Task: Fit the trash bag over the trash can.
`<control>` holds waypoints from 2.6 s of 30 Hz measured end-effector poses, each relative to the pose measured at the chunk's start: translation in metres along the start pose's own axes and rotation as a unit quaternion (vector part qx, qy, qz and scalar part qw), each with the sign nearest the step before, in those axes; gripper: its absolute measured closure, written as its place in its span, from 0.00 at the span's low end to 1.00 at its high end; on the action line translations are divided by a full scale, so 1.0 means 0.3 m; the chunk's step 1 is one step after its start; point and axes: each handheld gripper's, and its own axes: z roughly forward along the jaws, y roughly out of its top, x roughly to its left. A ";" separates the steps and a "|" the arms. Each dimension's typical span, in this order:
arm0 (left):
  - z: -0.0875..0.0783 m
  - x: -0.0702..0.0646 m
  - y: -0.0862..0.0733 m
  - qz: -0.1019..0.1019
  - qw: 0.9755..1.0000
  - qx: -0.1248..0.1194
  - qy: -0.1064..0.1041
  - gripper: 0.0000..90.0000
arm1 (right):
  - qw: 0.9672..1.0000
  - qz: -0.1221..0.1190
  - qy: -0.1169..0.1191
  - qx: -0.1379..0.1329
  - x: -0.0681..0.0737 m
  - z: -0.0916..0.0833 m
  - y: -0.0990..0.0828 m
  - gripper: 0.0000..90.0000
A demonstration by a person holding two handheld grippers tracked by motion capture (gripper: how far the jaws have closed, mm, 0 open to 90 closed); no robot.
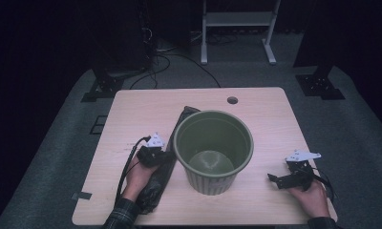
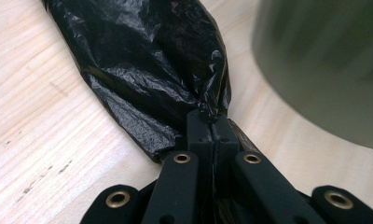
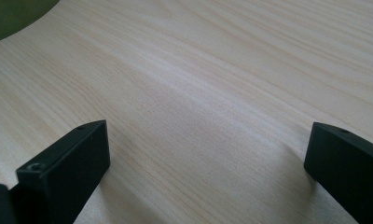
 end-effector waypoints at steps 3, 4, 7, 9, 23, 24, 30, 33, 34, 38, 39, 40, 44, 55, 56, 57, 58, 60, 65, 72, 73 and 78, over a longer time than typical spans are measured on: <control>-0.021 -0.011 0.006 0.011 1.000 -0.005 -0.010 0.99 | 1.000 0.000 0.000 0.000 0.000 0.000 0.000 0.00; -0.031 -0.015 0.008 0.018 1.000 -0.004 -0.011 0.99 | 1.000 0.001 0.000 0.000 0.000 0.000 0.000 0.00; -0.056 -0.021 0.006 0.018 1.000 -0.014 -0.014 0.99 | 1.000 0.001 0.000 0.000 0.000 0.000 0.000 0.00; -0.080 -0.023 0.004 0.022 0.999 -0.020 -0.018 0.99 | 1.000 0.001 0.000 0.000 0.000 0.000 0.000 0.00; -0.238 -0.040 0.025 0.070 0.988 -0.104 -0.086 0.99 | 1.000 0.001 0.000 0.000 0.000 0.000 0.000 0.00; -0.247 -0.040 0.027 0.073 0.987 -0.110 -0.090 0.99 | 1.000 0.001 0.000 0.000 0.000 0.000 0.000 0.00; -0.299 -0.044 0.045 0.088 0.980 -0.138 -0.114 0.99 | 1.000 0.001 0.000 0.000 0.000 0.000 0.000 0.00; -0.330 -0.053 0.063 0.098 0.975 -0.154 -0.128 0.99 | 1.000 0.000 0.000 0.000 0.000 0.000 0.000 0.00; -0.335 -0.056 0.068 0.099 0.974 -0.158 -0.131 0.99 | 1.000 0.000 0.000 0.000 0.000 0.000 0.000 0.00; -0.366 -0.071 0.093 0.111 0.966 -0.177 -0.150 0.99 | 1.000 0.000 0.000 0.000 0.000 0.000 0.000 0.00; -0.370 -0.074 0.097 0.111 0.965 -0.182 -0.154 0.99 | 1.000 0.000 0.000 0.000 0.000 0.000 0.000 0.00; -0.376 -0.076 0.102 0.113 0.963 -0.186 -0.158 0.99 | 1.000 0.000 0.000 0.000 0.000 0.000 0.000 0.00; -0.402 -0.090 0.127 0.120 0.955 -0.206 -0.175 0.99 | 1.000 0.000 -0.001 0.000 0.000 0.000 0.000 0.00; -0.467 -0.140 0.239 0.154 0.932 -0.255 -0.209 0.99 | 1.000 0.001 -0.001 0.000 -0.001 0.000 0.000 0.00; -0.470 -0.146 0.251 0.155 0.927 -0.265 -0.215 0.99 | 1.000 0.001 -0.001 0.000 -0.001 0.000 0.000 0.00; -0.472 -0.148 0.258 0.157 0.925 -0.269 -0.218 0.99 | 1.000 0.001 -0.001 0.000 -0.001 0.000 0.000 0.00; -0.473 -0.152 0.269 0.159 0.922 -0.274 -0.223 0.99 | 1.000 0.001 -0.001 0.000 -0.001 0.000 0.000 0.00; -0.474 -0.160 0.297 0.166 0.918 -0.278 -0.230 0.99 | 1.000 0.001 -0.001 0.000 -0.001 0.000 0.000 0.00; -0.464 -0.169 0.365 0.176 0.908 -0.287 -0.250 0.99 | 1.000 0.001 -0.001 0.000 -0.001 0.000 0.000 0.00; -0.433 -0.198 0.469 0.193 0.896 -0.286 -0.278 0.99 | 1.000 0.002 -0.001 0.000 -0.002 0.000 0.001 0.00; -0.429 -0.204 0.483 0.195 0.895 -0.285 -0.282 0.99 | 1.000 0.002 -0.001 0.001 -0.002 0.000 0.001 0.00; -0.403 -0.235 0.548 0.209 0.885 -0.285 -0.303 0.99 | 1.000 0.001 -0.001 0.001 -0.002 0.000 0.001 0.00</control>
